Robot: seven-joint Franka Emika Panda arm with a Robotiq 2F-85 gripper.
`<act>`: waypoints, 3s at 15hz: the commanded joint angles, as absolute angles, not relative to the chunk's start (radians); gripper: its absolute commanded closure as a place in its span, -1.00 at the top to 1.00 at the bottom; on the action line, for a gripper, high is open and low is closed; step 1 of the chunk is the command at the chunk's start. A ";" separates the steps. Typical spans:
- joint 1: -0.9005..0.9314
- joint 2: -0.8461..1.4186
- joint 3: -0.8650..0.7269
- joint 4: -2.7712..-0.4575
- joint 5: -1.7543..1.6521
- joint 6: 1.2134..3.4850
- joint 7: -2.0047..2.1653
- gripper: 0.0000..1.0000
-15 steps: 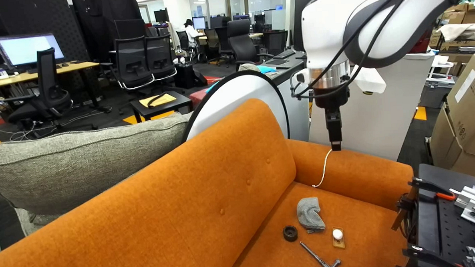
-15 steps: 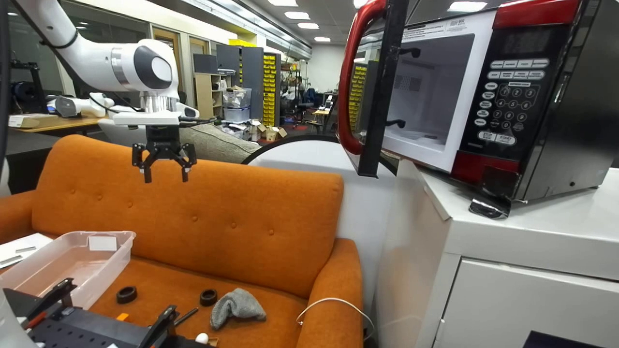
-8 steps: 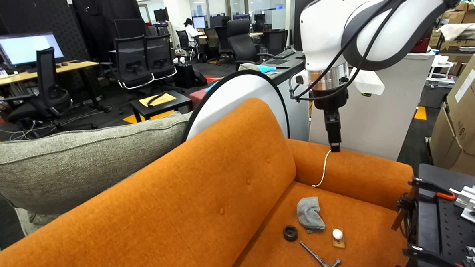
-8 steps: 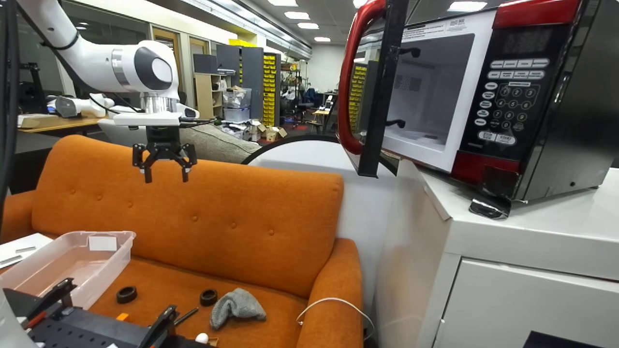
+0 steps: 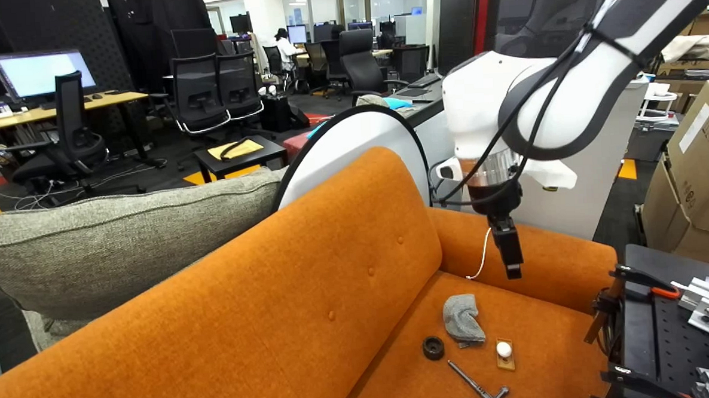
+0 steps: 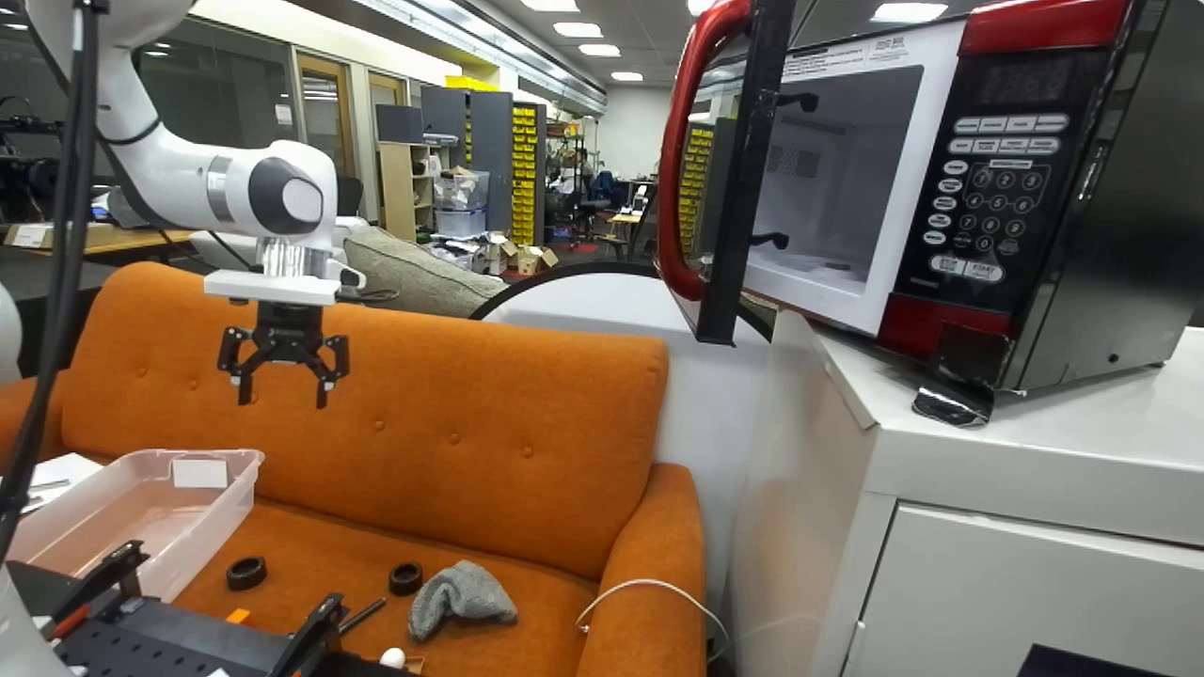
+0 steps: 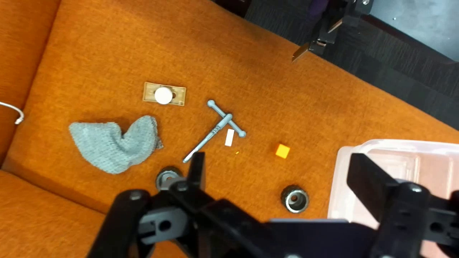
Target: Pick the orange cube and move it up on the couch
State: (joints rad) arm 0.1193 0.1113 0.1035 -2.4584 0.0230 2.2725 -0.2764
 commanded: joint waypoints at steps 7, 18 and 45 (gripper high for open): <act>0.107 0.335 0.154 -2.433 0.028 2.401 -0.295 1.00; 0.100 0.497 0.219 -2.404 0.058 2.508 -0.355 1.00; 0.109 1.122 0.243 -1.942 -0.079 2.692 -0.372 1.00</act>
State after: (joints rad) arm 0.0906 1.0308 0.2583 -2.0301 -0.0436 2.6705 -0.3912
